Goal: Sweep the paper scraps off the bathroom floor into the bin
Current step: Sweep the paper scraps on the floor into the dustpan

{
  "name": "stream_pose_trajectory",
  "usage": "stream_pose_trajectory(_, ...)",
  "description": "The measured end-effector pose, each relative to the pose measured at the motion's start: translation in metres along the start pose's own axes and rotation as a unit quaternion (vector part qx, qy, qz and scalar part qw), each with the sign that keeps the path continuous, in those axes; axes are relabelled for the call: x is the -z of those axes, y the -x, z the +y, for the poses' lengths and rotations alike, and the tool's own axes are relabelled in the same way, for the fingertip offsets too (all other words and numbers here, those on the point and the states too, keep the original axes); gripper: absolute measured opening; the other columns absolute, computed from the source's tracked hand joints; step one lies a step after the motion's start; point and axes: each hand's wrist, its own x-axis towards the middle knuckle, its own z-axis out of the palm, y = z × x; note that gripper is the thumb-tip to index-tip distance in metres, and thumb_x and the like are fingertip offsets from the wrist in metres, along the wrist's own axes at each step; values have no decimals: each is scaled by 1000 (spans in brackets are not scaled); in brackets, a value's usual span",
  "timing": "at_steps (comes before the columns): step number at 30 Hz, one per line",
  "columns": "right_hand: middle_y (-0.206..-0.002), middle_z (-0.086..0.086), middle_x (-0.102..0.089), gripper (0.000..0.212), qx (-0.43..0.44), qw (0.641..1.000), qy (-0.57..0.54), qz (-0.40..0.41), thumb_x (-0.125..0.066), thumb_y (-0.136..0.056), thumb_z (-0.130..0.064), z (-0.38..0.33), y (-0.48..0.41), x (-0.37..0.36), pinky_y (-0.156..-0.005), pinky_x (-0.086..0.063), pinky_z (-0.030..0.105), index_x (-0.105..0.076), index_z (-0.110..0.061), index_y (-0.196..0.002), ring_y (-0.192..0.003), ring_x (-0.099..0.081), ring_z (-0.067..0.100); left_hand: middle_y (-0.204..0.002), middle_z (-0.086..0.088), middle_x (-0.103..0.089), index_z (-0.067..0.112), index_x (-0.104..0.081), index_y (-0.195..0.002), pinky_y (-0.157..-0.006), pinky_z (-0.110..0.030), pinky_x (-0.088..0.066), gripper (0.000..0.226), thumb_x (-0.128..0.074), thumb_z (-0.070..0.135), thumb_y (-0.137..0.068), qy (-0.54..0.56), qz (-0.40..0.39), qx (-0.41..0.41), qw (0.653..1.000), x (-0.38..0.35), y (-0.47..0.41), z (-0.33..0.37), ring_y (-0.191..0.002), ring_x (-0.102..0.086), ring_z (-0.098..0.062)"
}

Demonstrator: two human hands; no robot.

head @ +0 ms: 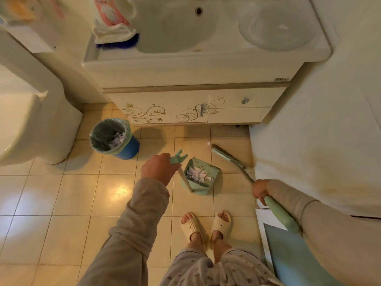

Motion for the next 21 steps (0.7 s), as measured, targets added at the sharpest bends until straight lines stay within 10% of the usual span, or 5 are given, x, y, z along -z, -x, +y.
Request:
stream_pose_trajectory(6,-77,12,-55,38,6,995,-86,-43,-57,-86,1,21,19,-37,-40,-32,13,-32,-8,-58,-40,-42,14,-75,2,-55,16,-64,-99,-60,-27,-37,35,-55,47,-86,-4,16,-2,1000,-1,-2,-5,-67,-49,-16)
stream_pose_trajectory(12,-34,2,-37,23,5,964,-262,-46,-40,-86,7,56,29,-2,-35,-30,10,-39,-6,-68,-23,-35,8,-84,-3,-64,14,-63,-103,-60,-26,-38,38,-55,47,-86,-14,12,-14,1000,3,-7,-6,-69,-49,-15)
stream_pose_trajectory(21,-26,1,-36,34,4,951,-309,9,-37,-89,7,38,18,57,-35,-28,8,-37,-7,-59,-21,-34,9,-72,4,-53,18,-64,-95,-54,-24,-34,37,-54,52,-85,-37,13,-7,999,9,0,-23,-65,-49,-15)
